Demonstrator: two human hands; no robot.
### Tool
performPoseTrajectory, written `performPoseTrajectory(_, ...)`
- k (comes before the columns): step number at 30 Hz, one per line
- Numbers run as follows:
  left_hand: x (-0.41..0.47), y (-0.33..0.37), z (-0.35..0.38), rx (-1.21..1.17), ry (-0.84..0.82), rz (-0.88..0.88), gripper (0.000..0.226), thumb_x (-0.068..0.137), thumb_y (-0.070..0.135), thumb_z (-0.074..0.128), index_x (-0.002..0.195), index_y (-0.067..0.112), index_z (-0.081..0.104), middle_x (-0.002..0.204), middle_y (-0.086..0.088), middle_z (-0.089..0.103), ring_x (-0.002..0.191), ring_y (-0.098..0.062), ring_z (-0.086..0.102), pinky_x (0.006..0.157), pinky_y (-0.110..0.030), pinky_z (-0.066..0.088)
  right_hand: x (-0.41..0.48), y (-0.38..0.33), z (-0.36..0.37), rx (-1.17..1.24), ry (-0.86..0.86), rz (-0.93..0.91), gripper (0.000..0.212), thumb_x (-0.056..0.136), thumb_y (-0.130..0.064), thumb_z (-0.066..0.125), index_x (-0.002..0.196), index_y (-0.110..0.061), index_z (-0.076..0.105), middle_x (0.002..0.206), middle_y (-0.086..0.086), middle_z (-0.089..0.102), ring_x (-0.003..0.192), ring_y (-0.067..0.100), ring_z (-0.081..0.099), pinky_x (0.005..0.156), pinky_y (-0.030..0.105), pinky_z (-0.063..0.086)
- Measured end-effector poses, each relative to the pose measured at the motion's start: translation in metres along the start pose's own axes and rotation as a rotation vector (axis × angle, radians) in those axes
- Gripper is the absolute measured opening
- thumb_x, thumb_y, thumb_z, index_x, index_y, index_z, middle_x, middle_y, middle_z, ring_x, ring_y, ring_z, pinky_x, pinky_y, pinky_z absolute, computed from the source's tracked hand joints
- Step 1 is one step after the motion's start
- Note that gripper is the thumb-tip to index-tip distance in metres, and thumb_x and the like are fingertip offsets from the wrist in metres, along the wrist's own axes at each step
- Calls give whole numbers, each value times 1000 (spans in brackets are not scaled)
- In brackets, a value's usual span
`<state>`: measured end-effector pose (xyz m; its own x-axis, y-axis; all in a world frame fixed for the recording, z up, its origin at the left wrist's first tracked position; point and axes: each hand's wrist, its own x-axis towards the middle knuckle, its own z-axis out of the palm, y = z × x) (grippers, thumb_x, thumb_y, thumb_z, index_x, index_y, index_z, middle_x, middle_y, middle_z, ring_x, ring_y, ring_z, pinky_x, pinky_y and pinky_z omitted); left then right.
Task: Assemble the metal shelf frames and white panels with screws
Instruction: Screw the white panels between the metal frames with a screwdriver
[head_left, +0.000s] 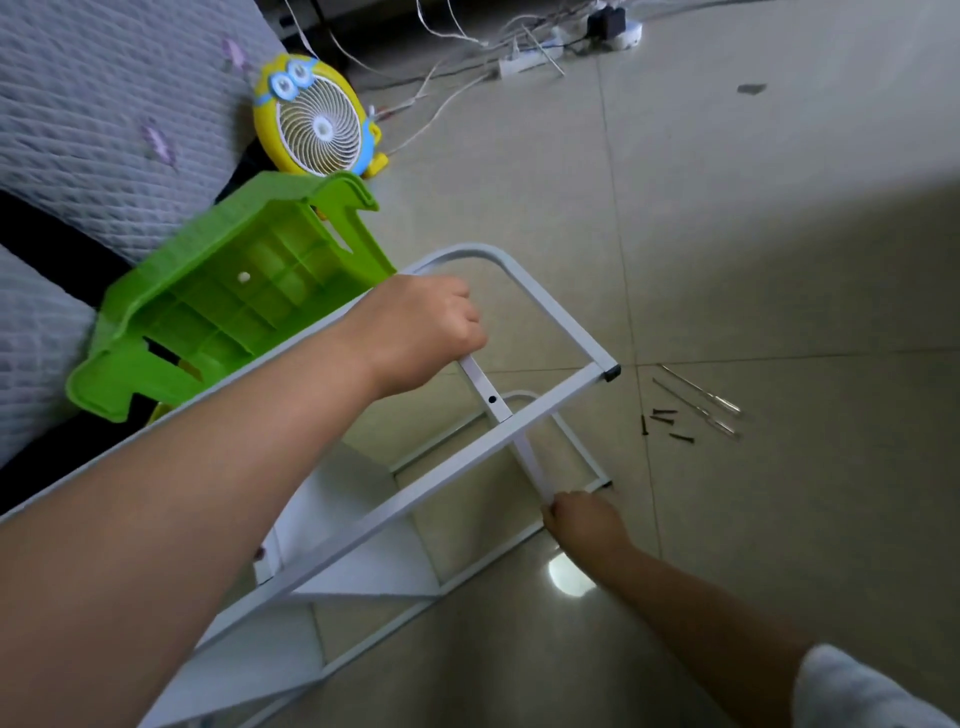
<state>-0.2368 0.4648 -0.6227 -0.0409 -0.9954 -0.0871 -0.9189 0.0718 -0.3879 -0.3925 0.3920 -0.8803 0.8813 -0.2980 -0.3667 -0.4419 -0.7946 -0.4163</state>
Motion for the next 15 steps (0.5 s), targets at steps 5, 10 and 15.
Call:
performPoseTrajectory(5,1,-5,2,3,-41,-22,39,25,-9,83,48,13,60,47,-1,53,51,-22,58,37,-15,35,4,1,3,42,-8,-5,29,98,-29,36,98,-13,61,105,11,65,94,24,61,67,27,39)
performPoseTrajectory(10,0,-8,4,-41,-28,-34,40,25,-9,83,47,14,60,46,1,53,49,-21,57,37,-15,34,-13,13,-23,102,-40,30,29,91,-34,47,100,-9,59,101,9,63,86,21,58,63,23,33)
performPoseTrajectory(15,0,-14,2,-141,-79,-60,28,47,-9,81,59,10,65,57,-3,60,63,-26,59,45,-28,45,-44,19,-81,93,752,-334,24,82,-20,45,79,-7,65,69,5,64,65,19,58,59,22,42)
